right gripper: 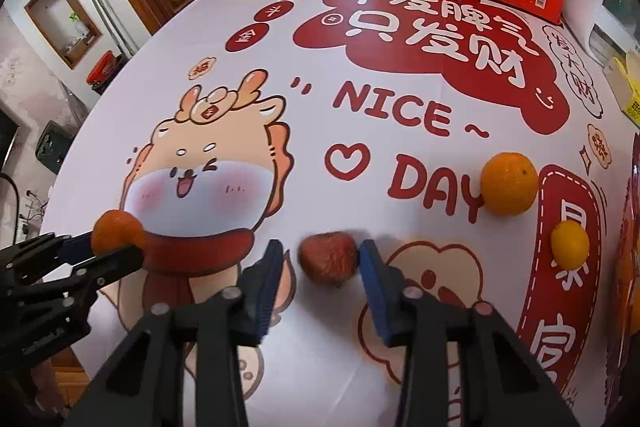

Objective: Organize fruits
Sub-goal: 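Grasp an orange with the left tool while the right tool grasps the other red lychee, then carry the orange and lychee into the pink bowl and open both tools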

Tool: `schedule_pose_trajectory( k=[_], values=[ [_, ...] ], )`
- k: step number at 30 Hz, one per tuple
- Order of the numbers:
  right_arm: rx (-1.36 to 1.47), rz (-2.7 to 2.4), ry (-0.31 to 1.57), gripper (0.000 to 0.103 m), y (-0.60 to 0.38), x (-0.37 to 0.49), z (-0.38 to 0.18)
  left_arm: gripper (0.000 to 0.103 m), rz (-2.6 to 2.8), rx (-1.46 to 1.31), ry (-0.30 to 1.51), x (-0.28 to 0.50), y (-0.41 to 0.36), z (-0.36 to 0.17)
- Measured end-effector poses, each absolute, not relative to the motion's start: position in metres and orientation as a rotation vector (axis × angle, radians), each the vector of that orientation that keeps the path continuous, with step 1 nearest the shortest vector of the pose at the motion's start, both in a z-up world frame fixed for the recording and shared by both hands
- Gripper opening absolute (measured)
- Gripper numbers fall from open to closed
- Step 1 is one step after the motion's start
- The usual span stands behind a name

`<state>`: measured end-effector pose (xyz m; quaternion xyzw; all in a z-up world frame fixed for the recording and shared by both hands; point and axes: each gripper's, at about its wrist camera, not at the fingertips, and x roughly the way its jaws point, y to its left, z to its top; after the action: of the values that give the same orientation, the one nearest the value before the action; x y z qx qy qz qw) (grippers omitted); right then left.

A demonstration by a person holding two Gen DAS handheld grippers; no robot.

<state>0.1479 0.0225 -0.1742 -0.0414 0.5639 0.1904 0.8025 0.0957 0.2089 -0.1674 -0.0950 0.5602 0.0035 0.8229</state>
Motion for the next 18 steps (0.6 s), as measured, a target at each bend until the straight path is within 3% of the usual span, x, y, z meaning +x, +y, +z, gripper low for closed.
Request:
schedule_pose_trajectory(
  k=[18],
  values=[
    [-0.064,0.444,1.185,0.029,0.013,0.123,-0.152,0.037,-0.045,-0.15,1.155,0.083,0.181,-0.143]
  ],
)
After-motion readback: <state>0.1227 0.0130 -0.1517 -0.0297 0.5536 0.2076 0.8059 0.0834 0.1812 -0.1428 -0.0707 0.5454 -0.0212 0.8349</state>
